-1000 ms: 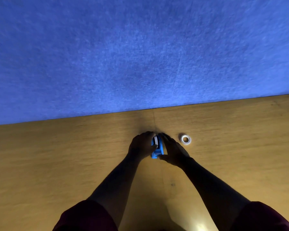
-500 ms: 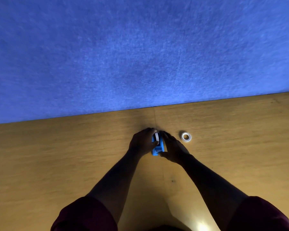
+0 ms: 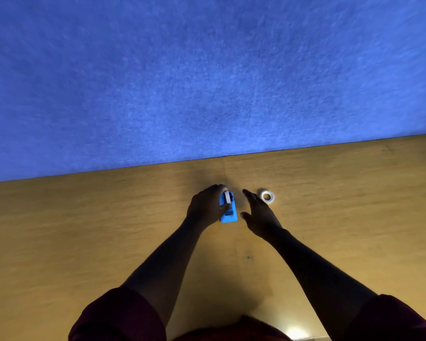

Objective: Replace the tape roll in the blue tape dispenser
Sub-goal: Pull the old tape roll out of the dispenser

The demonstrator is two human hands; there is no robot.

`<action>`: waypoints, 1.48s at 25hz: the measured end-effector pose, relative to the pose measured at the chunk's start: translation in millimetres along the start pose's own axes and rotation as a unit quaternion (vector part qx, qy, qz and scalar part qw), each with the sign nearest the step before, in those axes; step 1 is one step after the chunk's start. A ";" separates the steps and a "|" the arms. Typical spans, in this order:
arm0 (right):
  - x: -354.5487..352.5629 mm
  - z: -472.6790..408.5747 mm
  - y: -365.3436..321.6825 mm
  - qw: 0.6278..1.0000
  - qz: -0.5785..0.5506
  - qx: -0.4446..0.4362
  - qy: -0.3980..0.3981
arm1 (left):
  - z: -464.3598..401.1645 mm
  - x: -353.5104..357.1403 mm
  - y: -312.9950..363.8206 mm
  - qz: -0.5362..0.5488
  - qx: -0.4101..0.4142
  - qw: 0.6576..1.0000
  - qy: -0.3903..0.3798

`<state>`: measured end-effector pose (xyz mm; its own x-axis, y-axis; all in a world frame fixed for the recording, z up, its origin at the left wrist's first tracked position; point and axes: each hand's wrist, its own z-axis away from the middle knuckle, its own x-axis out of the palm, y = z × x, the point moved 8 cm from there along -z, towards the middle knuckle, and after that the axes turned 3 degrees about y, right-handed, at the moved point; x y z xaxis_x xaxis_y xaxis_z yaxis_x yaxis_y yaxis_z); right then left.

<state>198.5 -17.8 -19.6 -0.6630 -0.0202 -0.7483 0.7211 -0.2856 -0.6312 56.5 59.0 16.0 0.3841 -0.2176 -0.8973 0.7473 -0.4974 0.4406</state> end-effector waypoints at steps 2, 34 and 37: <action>-9.4 5.3 -1.8 0.997 -0.062 0.019 0.043 | 7.0 -1.8 2.7 0.007 0.001 1.000 0.007; -4.1 14.0 -14.0 0.884 -0.451 0.124 -0.017 | 27.1 -15.3 12.5 0.233 0.003 0.973 -0.004; -4.4 15.0 -16.2 0.881 -0.459 0.110 -0.017 | 30.0 -19.3 5.5 0.256 -0.013 0.966 0.036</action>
<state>186.7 -27.5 -3.1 -0.9551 0.2887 0.0669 -0.1772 -0.3753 -0.9098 37.0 35.3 34.9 0.7431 -0.3705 -0.5572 0.4624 -0.3176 0.8278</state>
